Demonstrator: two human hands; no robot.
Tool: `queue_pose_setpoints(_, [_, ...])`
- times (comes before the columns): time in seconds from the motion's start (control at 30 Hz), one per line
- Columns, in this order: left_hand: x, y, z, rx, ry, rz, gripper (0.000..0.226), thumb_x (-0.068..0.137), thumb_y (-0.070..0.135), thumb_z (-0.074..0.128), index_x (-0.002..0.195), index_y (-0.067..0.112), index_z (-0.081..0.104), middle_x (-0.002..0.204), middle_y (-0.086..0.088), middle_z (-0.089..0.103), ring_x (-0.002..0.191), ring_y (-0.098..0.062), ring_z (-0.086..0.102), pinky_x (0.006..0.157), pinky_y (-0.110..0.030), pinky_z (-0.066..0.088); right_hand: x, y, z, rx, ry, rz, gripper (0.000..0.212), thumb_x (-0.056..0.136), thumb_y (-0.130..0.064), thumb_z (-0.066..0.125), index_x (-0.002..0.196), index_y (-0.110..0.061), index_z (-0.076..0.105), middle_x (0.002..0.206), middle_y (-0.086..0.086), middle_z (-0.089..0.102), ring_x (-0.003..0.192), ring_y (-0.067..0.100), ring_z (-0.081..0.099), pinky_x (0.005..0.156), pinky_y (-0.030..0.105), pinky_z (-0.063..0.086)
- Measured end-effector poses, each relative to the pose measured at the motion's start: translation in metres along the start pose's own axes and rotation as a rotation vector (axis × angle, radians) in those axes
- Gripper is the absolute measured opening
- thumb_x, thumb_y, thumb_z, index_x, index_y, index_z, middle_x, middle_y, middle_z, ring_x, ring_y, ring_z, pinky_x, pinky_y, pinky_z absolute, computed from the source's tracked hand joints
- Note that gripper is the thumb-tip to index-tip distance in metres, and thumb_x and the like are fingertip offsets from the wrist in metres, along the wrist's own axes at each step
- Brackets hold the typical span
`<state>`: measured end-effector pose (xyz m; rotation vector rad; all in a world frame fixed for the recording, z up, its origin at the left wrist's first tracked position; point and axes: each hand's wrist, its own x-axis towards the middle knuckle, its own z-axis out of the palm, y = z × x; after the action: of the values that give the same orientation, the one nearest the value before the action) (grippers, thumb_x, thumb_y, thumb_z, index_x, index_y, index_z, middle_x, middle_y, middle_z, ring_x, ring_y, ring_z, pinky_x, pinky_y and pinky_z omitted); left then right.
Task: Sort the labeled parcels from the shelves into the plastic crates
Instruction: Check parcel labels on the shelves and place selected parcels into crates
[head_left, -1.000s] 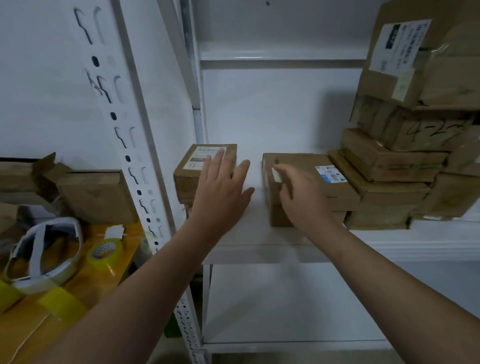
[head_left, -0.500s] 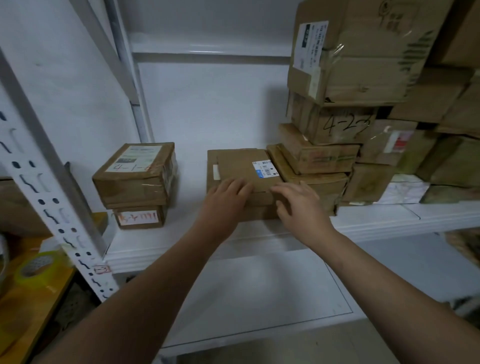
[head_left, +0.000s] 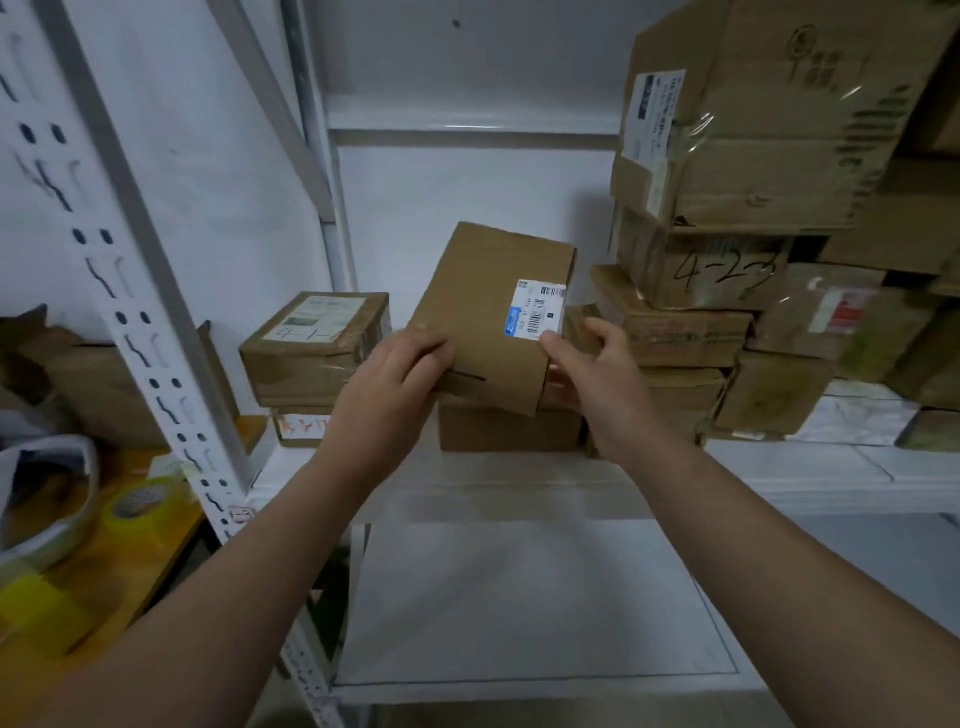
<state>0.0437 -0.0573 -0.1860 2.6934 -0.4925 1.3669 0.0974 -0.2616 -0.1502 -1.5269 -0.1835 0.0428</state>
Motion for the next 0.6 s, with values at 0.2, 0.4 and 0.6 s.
queue_pose_setpoints(0.2, [0.004,0.0,-0.021,-0.051,0.084,-0.276,0.039,0.079,0.001,0.054,0.117,0.005,0.062,0.142,-0.025,0.036,0.131,-0.039,0.031,0.111,-0.039,0.026,0.004,-0.012,0.024,0.376,-0.208,0.096,0.038,0.09,0.003,0.059,0.121,-0.01,0.041,0.105,0.006,0.069,0.083,0.014,0.07,0.073,0.042,0.058])
queue_pose_setpoints(0.4, [0.024,0.034,-0.043,-0.929,0.293,-0.86,0.062,0.098,0.017,0.052,0.147,0.026,0.016,0.139,-0.001,0.037,0.095,0.014,0.058,0.088,-0.017,0.049,0.002,-0.017,0.054,0.572,-0.28,0.017,0.051,0.091,0.008,0.055,0.136,-0.01,0.038,0.123,0.015,0.063,0.11,0.031,0.064,0.08,0.049,0.058])
queue_pose_setpoints(0.6, [0.036,0.008,-0.047,-0.961,0.417,-0.9,0.051,0.098,0.017,0.053,0.145,0.023,0.033,0.116,-0.009,0.063,0.095,-0.009,0.066,0.082,-0.026,0.053,0.001,-0.027,0.047,0.517,-0.223,-0.079,0.046,0.093,-0.004,0.058,0.135,-0.009,0.039,0.109,0.008,0.07,0.105,0.025,0.067,0.09,0.044,0.055])
